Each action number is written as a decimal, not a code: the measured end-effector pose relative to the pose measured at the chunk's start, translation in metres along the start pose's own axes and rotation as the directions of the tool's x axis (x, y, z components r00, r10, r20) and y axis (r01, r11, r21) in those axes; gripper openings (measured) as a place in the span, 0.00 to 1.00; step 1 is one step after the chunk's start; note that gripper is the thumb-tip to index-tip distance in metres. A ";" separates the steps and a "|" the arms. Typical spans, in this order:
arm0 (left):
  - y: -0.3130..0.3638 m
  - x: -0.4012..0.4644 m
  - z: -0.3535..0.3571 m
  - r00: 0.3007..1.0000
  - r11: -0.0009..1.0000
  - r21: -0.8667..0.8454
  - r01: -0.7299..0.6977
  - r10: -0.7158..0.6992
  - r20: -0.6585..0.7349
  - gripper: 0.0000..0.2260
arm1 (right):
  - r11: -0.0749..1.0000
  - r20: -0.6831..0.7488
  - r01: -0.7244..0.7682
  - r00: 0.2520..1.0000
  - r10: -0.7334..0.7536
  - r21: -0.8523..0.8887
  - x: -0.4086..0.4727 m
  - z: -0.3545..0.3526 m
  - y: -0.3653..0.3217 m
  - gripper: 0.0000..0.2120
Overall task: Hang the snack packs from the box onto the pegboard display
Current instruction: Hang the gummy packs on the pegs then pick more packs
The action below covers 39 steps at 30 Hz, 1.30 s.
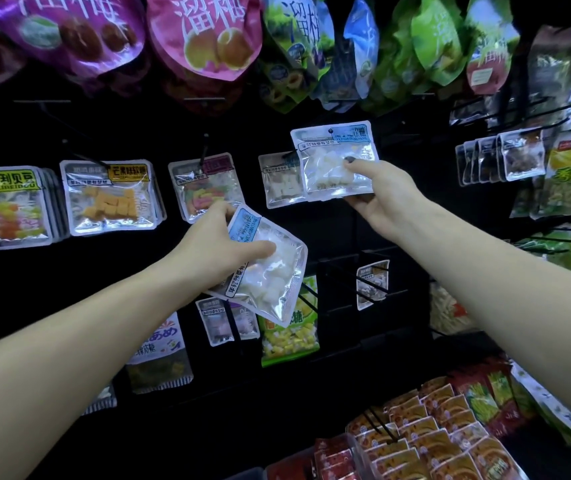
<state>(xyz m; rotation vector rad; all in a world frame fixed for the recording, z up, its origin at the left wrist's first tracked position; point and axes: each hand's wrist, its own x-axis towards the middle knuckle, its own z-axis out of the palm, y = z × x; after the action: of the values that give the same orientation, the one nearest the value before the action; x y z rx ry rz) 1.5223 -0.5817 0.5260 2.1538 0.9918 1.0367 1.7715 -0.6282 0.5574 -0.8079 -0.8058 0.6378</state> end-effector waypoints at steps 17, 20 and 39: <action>-0.033 0.031 0.012 0.999 0.999 -0.039 0.006 -0.004 0.051 0.10 | 0.994 -0.160 -0.095 0.983 0.086 -0.049 0.072 0.018 0.044 0.36; -0.043 0.039 0.014 0.999 0.999 -0.038 0.020 -0.018 0.046 0.11 | 0.993 -0.174 -0.111 0.979 0.102 -0.039 0.087 0.027 0.058 0.38; -0.059 0.047 -0.007 0.999 0.976 -0.220 -0.014 0.005 -0.040 0.08 | 0.929 -0.146 -0.213 0.974 0.175 -0.303 0.077 0.030 0.101 0.40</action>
<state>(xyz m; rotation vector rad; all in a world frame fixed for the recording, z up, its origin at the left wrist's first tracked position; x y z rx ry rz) 1.5145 -0.5093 0.5070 1.9663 0.8420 1.1414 1.7701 -0.5043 0.5167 -1.2203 -0.7356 0.6375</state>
